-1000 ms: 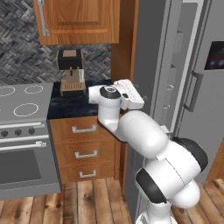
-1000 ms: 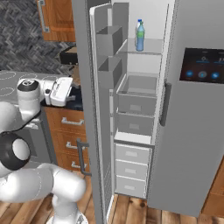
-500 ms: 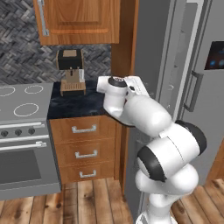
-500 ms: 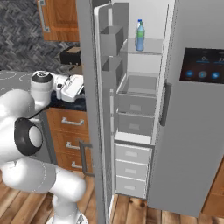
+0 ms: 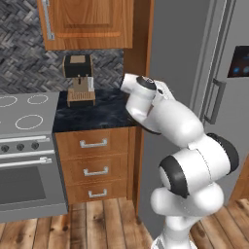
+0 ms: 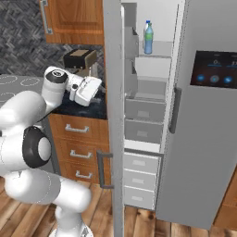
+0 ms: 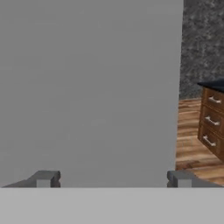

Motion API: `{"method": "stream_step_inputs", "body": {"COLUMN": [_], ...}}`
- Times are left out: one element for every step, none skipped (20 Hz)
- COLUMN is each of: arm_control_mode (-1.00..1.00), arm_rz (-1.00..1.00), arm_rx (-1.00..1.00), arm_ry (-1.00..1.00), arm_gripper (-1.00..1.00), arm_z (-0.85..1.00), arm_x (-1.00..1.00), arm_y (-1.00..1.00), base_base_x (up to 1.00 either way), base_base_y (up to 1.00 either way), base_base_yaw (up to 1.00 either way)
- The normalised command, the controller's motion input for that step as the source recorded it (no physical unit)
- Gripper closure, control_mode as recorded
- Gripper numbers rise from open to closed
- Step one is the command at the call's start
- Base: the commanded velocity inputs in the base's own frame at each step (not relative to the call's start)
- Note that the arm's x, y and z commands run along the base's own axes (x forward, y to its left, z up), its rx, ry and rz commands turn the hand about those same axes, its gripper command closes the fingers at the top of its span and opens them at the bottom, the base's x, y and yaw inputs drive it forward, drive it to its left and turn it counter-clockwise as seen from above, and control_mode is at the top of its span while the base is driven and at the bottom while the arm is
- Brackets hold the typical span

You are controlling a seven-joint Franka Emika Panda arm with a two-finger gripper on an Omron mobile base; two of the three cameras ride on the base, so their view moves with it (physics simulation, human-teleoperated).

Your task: Take the bottled waters from the counter and place them in the freezer to freeze. Close the freezer door after placing the bottles.

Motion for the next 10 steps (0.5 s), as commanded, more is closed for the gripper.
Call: {"method": "stream_step_inputs", "body": {"arm_control_mode": [-1.00,-1.00,-1.00,-1.00,-1.00,-1.00,-1.00,-1.00,-1.00,-1.00], "arm_rz": [0.05,0.08,0.10,0.13,0.17,0.21,0.23,0.25,0.25,0.25], "arm_rx": [0.15,0.17,0.19,0.20,0.20,0.19,0.19,0.19,0.18,0.17], "arm_ry": [0.00,0.00,0.00,0.00,0.00,0.00,0.00,0.00,0.00,0.00], "arm_gripper": [-1.00,-1.00,-1.00,-1.00,-1.00,-1.00,-1.00,-1.00,-1.00,-1.00], "arm_z": [0.00,0.00,0.00,0.00,0.00,0.00,0.00,0.00,0.00,0.00], "arm_x": [0.00,0.00,0.00,0.06,0.09,0.06,0.07,0.05,0.03,0.01], "arm_y": [-0.29,-0.38,-0.46,-0.54,-0.62,-0.64,-0.66,-0.66,-0.67,-0.66], "base_base_x": [0.00,0.00,0.00,0.00,0.00,0.00,0.00,0.00,0.00,0.00], "base_base_y": [0.00,0.00,0.00,0.00,0.00,0.00,0.00,0.00,0.00,0.00], "base_base_yaw": [0.00,0.00,0.00,0.00,0.00,0.00,0.00,0.00,0.00,0.00]}}
